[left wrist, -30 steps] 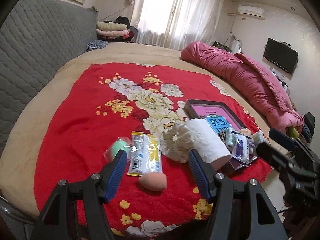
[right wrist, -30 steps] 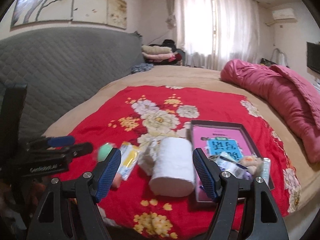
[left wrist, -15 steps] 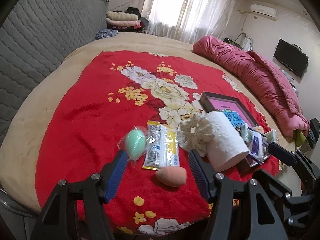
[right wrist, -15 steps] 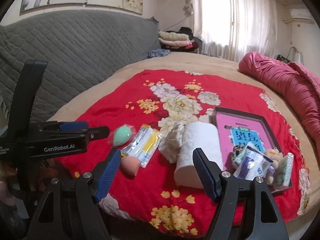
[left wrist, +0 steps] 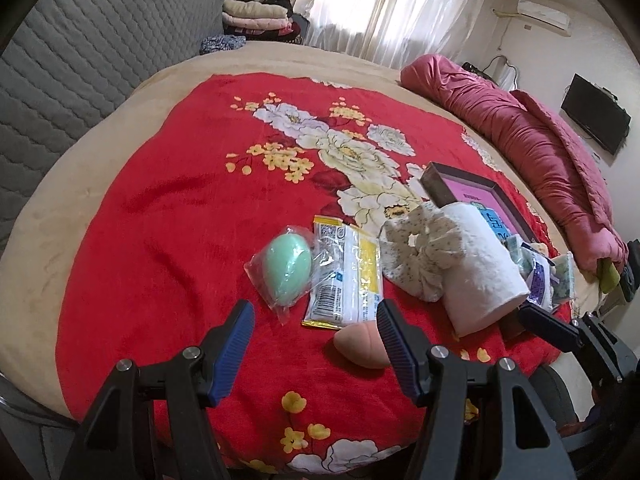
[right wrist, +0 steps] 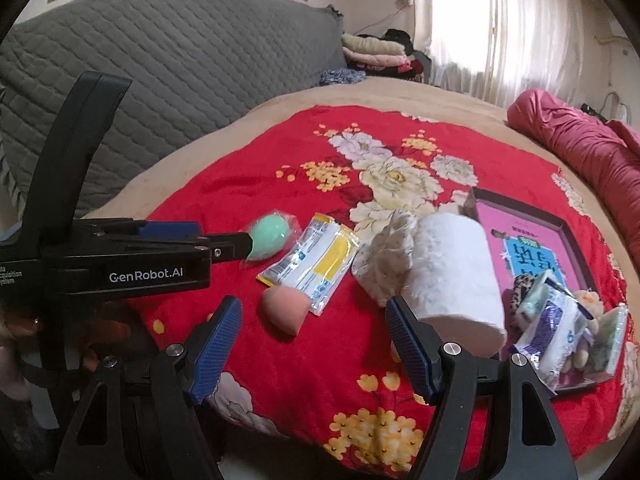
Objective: Organize soft objects
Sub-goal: 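Move both open tools back toward the green sponge and yellow packets, then grasp the bagged mint-green sponge with the left tool while the right tool grasps the pink makeup sponge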
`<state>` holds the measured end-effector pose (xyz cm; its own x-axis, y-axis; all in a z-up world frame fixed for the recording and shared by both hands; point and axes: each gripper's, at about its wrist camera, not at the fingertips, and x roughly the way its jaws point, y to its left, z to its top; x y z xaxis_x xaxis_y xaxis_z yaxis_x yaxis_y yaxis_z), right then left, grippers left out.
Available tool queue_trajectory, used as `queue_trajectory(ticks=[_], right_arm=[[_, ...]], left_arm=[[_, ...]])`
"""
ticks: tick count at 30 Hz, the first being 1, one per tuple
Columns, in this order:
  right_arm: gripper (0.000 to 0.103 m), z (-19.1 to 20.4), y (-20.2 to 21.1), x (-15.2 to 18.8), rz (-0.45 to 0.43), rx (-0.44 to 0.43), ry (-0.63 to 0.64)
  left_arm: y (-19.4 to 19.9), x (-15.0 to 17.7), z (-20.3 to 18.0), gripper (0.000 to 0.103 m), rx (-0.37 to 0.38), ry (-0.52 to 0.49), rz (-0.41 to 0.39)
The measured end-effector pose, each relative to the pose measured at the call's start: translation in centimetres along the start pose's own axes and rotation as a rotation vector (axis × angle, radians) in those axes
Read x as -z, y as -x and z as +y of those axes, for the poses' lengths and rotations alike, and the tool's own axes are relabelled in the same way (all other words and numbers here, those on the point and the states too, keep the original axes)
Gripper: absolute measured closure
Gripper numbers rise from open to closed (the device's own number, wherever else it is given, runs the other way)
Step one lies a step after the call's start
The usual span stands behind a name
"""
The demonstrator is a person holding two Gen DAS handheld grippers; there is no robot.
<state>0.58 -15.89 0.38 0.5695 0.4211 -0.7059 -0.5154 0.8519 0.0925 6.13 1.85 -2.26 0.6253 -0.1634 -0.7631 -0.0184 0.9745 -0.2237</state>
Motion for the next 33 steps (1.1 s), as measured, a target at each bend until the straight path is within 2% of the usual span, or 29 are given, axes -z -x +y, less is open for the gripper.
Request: queue_trajectory(ticks=[19,29,33], right_arm=[[0.028,0.6,-4.0,0.5,0.064,-0.034,0.023],[0.028,0.8,-6.1,0.4,0.088,-0.050,0.025],[0.028,1.0,-7.3,0.4,0.097,-0.036,0.041]], left_arm=[[-2.9,-0.3,2.6,0.040,-0.015,0.054,0.019],[-5.2,-1.3,2.5,0.040,0.004,0.065,0.027],[-6.7,-1.5,2.7,0.040,0.015,0.068,0.054]])
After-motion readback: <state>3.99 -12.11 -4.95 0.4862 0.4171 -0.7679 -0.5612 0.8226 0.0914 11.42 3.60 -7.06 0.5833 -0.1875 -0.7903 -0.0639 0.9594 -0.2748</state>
